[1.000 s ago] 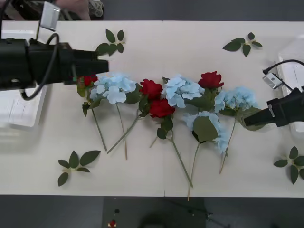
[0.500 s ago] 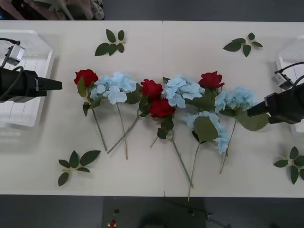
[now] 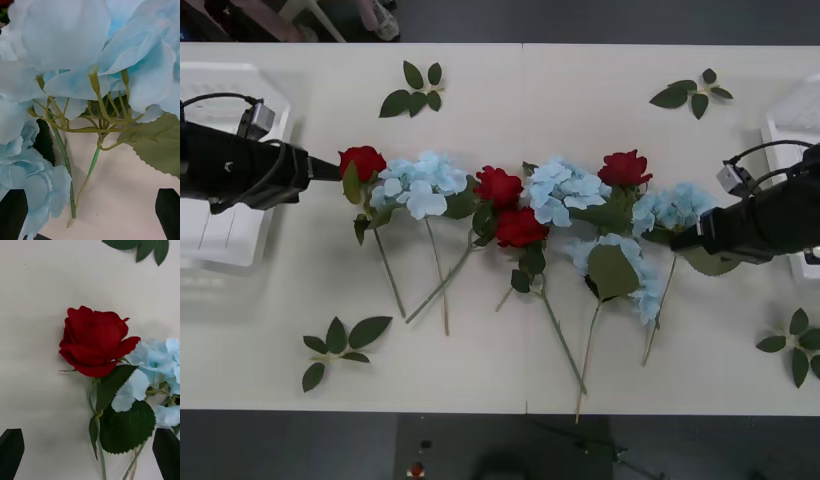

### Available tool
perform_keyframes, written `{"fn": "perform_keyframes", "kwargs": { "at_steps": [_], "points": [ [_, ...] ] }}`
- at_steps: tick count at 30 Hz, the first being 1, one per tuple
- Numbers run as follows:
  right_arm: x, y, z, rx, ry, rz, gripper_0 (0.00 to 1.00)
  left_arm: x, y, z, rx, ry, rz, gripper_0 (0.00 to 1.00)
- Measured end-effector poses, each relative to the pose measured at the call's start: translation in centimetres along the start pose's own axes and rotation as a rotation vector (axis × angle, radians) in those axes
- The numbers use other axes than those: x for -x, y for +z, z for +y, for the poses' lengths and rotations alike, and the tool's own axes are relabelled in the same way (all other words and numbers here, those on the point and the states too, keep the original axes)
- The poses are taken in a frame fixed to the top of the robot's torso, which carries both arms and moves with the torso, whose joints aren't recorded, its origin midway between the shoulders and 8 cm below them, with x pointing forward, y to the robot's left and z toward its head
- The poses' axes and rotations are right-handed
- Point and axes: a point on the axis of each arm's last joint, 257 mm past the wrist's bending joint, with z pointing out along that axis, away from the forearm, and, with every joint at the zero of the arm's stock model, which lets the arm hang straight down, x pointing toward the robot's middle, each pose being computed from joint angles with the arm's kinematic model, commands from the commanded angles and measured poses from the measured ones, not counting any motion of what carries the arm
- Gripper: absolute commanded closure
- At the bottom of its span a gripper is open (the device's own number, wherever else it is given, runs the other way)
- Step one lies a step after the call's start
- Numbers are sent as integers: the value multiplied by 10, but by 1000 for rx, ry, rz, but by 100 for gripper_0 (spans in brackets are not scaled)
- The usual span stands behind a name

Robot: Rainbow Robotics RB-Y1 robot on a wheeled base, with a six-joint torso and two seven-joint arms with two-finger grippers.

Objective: Put the red flowers into the right box and the blue flowers into the left box

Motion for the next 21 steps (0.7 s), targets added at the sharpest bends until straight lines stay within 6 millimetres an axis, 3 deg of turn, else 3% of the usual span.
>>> {"fn": "perform_keyframes", "kwargs": {
  "at_steps": [4,9,10,12,14,18,21],
  "points": [
    [-2,12,-4,-18,10,3,0,-3,25,6,97,-117,57,0],
    [-1,26,-8,-41,34,4,0,-1,49,5,199,-85,97,0],
    [0,29,-7,-39,39,4,3,-1,54,-1,190,-88,99,0],
    [2,33,-5,-33,51,5,24,-3,64,-17,154,-110,102,0],
    [5,36,-1,-24,56,3,38,-6,74,-35,107,-140,106,0],
    [12,36,4,-16,52,-18,49,-17,89,-48,76,-167,120,0],
    [13,36,0,-33,44,-21,56,-22,100,-39,112,-148,113,0]
  ]
}}
